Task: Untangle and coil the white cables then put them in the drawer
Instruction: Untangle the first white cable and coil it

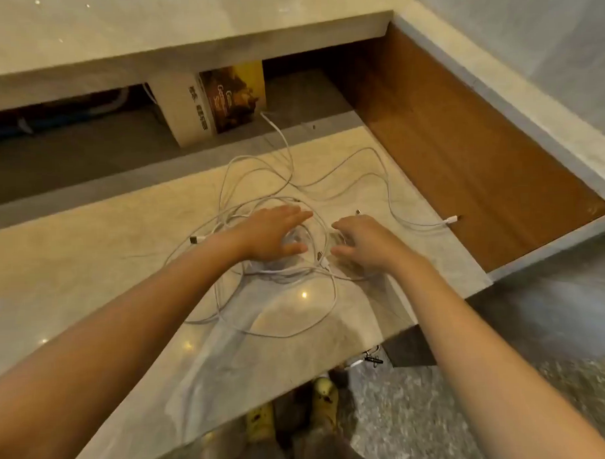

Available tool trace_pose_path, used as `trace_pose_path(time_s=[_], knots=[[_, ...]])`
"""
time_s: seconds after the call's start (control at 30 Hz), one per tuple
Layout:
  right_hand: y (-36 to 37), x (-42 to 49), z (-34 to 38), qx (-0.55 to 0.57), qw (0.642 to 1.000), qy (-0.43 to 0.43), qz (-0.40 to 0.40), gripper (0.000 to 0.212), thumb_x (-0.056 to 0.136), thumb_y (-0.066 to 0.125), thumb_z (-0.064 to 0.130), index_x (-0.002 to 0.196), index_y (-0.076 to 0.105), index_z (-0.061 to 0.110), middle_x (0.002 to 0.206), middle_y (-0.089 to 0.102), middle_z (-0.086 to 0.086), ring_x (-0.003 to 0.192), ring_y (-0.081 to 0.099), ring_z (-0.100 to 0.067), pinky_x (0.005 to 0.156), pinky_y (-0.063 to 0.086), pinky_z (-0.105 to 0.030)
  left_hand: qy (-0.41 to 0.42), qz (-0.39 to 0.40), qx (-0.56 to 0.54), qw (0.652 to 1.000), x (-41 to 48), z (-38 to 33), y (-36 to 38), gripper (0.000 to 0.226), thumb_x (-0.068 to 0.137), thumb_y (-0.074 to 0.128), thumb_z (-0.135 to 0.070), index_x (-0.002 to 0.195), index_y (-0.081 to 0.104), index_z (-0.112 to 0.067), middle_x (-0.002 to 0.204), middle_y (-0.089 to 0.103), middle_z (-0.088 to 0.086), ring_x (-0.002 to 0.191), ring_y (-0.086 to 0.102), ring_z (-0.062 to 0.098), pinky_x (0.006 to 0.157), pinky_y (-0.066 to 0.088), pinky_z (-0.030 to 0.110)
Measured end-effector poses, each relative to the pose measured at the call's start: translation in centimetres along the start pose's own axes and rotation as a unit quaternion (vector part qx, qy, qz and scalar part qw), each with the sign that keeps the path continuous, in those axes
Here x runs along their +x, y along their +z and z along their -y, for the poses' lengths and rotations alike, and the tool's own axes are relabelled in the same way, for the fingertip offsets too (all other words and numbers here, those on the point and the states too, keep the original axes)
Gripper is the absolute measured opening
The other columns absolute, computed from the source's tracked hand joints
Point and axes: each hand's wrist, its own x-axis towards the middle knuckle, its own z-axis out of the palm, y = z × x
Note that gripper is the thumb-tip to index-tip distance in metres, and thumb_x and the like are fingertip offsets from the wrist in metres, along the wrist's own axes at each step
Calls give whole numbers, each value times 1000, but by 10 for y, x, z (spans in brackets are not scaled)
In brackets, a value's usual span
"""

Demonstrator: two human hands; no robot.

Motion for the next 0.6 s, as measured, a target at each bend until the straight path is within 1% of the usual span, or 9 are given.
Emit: trace_pose_path(time_s=[0.07,0.13,0.23,0.3,0.37,0.43,0.5,0.53,0.6], knots=[[18,-8,2,17,999,-36,-31,38,83,63,34,112,57,9,112,58,-9,110,50,-29,90,43,-39,23,14,38,999,-7,2,18,75,92,42,-54,150,10,-19,159,5,9,146,4,23,118,8,40],[38,-19,4,33,998,-51,-24,50,83,65,34,124,52,9,130,51,-11,125,41,-30,102,33,-36,9,32,79,996,-15,7,42,81,88,29,-67,151,5,-22,160,-3,8,147,-4,23,117,-1,42],[50,-24,2,47,996,-47,-61,57,84,65,34,132,49,7,146,39,-11,136,29,-26,110,23,-32,26,-15,104,994,-18,16,59,90,75,8,-74,150,4,-25,160,-3,6,147,-4,23,115,-7,40],[55,-25,-2,32,993,-60,-101,50,83,66,37,122,58,8,138,48,-10,130,37,-25,106,29,-34,26,-36,102,994,-20,20,62,89,75,7,-72,150,5,-26,160,-2,4,147,-2,23,115,-9,38],[58,-28,-4,11,990,-76,-118,38,80,68,37,105,64,9,119,57,-6,114,46,-24,94,38,-34,24,-45,101,994,-19,21,67,87,76,8,-72,150,5,-26,159,-2,4,147,-2,23,114,-10,38],[56,-29,-8,-11,988,-91,-122,24,81,68,33,90,63,11,100,58,-3,99,49,-23,81,41,-33,14,-46,83,995,-19,19,65,87,76,7,-72,150,7,-26,160,-1,4,147,-3,23,114,-10,37],[48,-32,-8,-13,990,-87,-111,17,86,62,29,84,60,13,90,59,-1,90,52,-21,73,43,-33,3,-60,39,997,-20,12,59,86,77,8,-68,149,20,-23,159,6,7,147,1,23,115,-8,37],[43,-32,-7,-2,991,-87,-105,16,89,57,29,85,58,14,87,60,0,85,54,-20,69,44,-34,7,-77,-1,997,-21,5,54,82,80,12,-65,146,32,-20,158,16,9,146,9,24,116,-3,38],[29,-30,-1,16,989,-97,-114,14,94,51,28,89,54,15,82,62,2,74,57,-20,63,44,-36,28,-125,-96,987,-24,-13,41,62,90,29,-54,132,53,-15,143,47,11,134,38,24,115,17,39]])
